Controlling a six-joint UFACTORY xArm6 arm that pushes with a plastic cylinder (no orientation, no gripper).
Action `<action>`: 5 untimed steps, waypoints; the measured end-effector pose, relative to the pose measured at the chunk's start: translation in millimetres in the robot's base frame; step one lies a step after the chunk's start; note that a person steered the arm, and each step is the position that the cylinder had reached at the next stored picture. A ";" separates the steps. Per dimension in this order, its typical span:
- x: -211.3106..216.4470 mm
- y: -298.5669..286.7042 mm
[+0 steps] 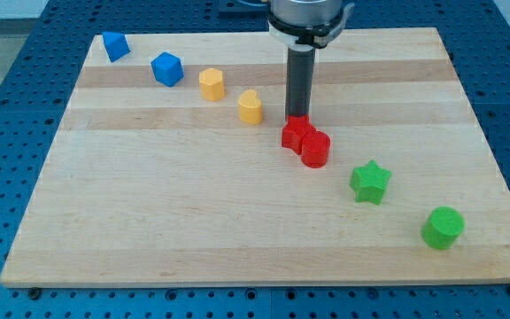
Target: Move the green circle towards green star slightly
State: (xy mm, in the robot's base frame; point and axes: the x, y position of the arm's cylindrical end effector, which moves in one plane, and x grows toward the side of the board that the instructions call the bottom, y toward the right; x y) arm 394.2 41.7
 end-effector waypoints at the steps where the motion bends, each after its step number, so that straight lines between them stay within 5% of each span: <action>1: -1.7 3.6; 5: -35.6 22.2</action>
State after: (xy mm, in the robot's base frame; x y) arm 358.6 64.0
